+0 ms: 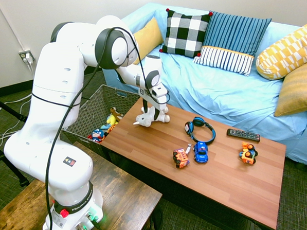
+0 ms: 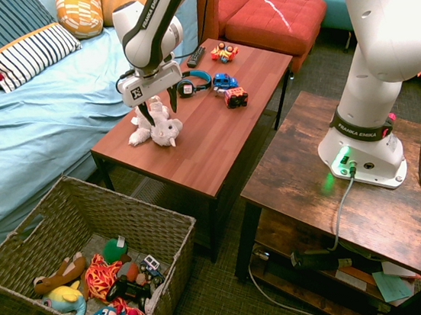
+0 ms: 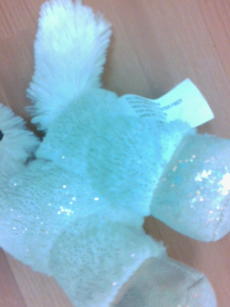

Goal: Put the stuffed toy in the basket

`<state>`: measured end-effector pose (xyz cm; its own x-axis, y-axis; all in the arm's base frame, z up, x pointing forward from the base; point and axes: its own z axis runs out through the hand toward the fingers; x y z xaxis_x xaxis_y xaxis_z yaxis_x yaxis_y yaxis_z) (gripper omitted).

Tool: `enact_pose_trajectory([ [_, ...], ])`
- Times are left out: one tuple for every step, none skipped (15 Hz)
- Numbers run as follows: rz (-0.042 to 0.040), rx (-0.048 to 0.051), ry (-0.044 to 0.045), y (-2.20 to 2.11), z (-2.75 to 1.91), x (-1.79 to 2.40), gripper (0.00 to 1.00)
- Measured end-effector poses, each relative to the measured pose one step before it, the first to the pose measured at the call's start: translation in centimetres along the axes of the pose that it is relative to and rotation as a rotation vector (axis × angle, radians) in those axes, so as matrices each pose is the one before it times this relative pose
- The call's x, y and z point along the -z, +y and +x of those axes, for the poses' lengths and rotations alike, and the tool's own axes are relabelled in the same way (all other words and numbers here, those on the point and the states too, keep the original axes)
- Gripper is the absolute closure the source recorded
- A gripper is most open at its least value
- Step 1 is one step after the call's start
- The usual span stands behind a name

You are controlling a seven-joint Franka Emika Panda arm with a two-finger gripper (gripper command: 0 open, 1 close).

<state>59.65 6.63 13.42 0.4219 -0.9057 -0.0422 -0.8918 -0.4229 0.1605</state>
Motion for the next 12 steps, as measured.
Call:
enact_pose_trajectory([
  [-0.00715,-0.00109,-0.00194,-0.174,0.080,-0.712,0.00],
  [-0.00423,0.00087,-0.00027,-0.232,0.001,-0.489,0.00],
  [-0.00245,0.00177,0.00037,-0.319,-0.049,-0.331,1.00],
  [0.00093,0.00174,0.00121,-0.338,-0.051,-0.151,1.00],
  [-0.00026,0.00062,-0.00085,-0.222,-0.069,-0.103,1.00],
  [-0.00297,-0.00057,-0.00256,-0.089,-0.069,-0.136,1.00],
  [-0.00368,-0.00141,-0.00285,0.010,-0.027,-0.171,1.00],
  [-0.00366,-0.00249,-0.00379,0.055,0.030,-0.179,1.00],
  [-0.00271,-0.00250,-0.00462,0.033,0.029,-0.144,1.00],
  [-0.00225,0.00020,-0.00238,0.017,0.004,-0.092,1.00],
  [-0.00255,0.00271,-0.00141,0.003,-0.015,-0.062,1.00],
  [-0.00496,0.00304,-0.00353,0.002,-0.050,-0.049,1.00],
])
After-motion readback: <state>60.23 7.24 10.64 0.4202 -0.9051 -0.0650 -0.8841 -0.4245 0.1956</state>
